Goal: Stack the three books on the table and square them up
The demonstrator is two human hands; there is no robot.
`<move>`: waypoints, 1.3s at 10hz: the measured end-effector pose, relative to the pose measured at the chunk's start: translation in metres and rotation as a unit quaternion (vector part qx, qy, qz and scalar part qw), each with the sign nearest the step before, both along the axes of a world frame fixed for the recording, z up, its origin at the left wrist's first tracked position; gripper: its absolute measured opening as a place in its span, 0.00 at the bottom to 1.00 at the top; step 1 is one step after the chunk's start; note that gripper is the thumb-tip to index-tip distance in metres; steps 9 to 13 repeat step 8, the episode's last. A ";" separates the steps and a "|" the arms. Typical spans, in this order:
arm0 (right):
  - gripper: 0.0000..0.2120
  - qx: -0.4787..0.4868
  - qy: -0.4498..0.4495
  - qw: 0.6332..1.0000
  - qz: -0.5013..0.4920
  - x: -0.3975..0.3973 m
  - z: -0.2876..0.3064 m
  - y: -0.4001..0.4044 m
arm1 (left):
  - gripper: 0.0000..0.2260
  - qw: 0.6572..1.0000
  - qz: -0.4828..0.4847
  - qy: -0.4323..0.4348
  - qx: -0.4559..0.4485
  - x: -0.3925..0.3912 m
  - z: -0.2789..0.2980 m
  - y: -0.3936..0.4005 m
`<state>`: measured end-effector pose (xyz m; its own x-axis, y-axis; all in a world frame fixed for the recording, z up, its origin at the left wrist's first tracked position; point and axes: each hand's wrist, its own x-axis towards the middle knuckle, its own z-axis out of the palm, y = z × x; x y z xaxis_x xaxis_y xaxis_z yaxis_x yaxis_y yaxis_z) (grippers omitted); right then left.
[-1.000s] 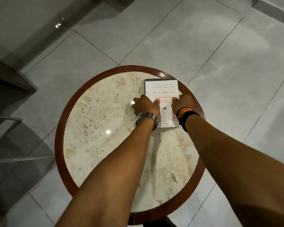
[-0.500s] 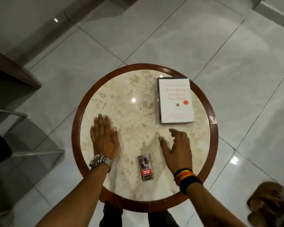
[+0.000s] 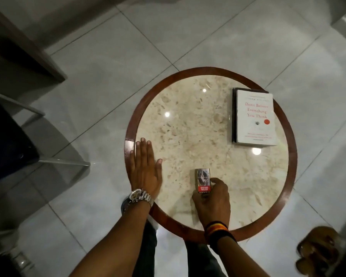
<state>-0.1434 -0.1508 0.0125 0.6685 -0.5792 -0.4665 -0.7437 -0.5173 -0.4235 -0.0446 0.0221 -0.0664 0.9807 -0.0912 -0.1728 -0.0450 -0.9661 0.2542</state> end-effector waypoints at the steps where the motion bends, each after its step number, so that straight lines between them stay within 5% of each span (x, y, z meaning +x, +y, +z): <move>1: 0.31 0.002 -0.052 0.999 0.014 0.046 0.004 0.022 | 0.32 1.000 0.002 0.000 -0.018 0.000 -0.002 0.004; 5: 0.39 0.008 -0.120 0.990 0.067 0.222 -0.017 0.090 | 0.31 1.000 0.002 -0.021 -0.004 0.000 -0.021 0.006; 8: 0.47 0.048 -0.110 0.991 0.065 0.202 -0.013 0.087 | 0.31 0.999 0.025 0.009 -0.035 -0.001 -0.004 0.005; 13: 0.47 0.048 -0.110 0.991 0.065 0.202 -0.013 0.087 | 0.31 0.999 0.025 0.009 -0.035 -0.001 -0.004 0.005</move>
